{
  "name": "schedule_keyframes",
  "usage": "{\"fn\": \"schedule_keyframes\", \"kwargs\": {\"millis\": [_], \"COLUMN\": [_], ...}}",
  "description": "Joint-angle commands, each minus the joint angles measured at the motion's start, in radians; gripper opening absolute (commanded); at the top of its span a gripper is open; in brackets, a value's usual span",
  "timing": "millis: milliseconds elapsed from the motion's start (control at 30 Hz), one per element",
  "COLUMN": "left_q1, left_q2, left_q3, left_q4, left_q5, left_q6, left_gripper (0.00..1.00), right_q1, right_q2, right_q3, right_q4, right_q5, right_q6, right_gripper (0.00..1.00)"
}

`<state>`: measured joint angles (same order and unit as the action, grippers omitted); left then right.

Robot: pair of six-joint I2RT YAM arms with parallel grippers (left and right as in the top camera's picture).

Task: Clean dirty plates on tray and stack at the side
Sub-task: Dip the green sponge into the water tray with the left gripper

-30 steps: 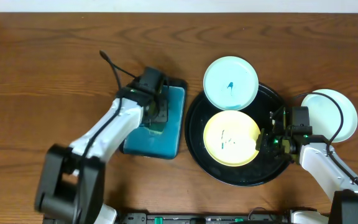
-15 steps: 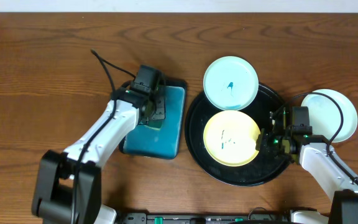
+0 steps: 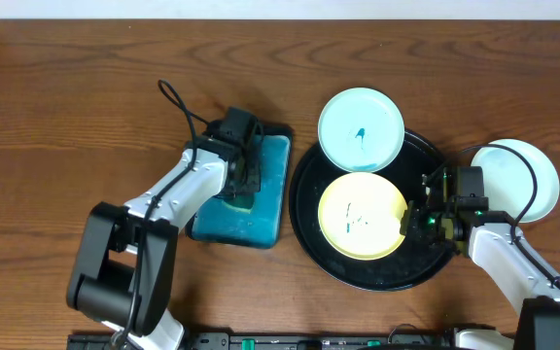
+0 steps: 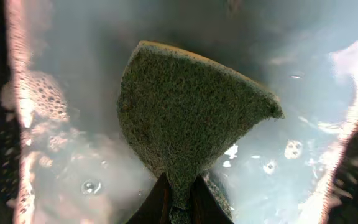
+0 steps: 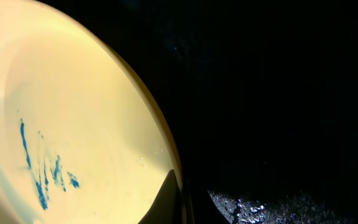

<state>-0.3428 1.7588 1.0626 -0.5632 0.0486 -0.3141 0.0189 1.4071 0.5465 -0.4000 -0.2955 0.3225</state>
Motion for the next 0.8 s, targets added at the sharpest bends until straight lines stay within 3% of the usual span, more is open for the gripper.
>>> {"fn": "schedule_keyframes", "kwargs": {"millis": [0,300,500,767], "left_q1": [0.026,0.149,0.257,0.391], "left_q2": [-0.119,-0.251,-0.252,-0.251], "left_q3": [0.005,0.005,0.003,0.001], "left_q4": [0.0,-0.007,-0.051,-0.081], "left_q5": [0.009,0.396,0.716,0.997], "left_q6": [0.0,0.221,0.473,0.611], "left_gripper": [0.07,0.07,0.07,0.07], "right_q1": [0.009,0.009,0.009,0.009], "right_q2": [0.005,0.005,0.005,0.005], "right_q3": [-0.007,-0.007,-0.007,-0.007], "right_q4": [-0.016,-0.021,-0.027,-0.027], "right_q5": [0.026,0.026,0.026,0.026], "right_q6": [0.013,0.013,0.013,0.013], "right_gripper": [0.01,0.01,0.01,0.01]}}
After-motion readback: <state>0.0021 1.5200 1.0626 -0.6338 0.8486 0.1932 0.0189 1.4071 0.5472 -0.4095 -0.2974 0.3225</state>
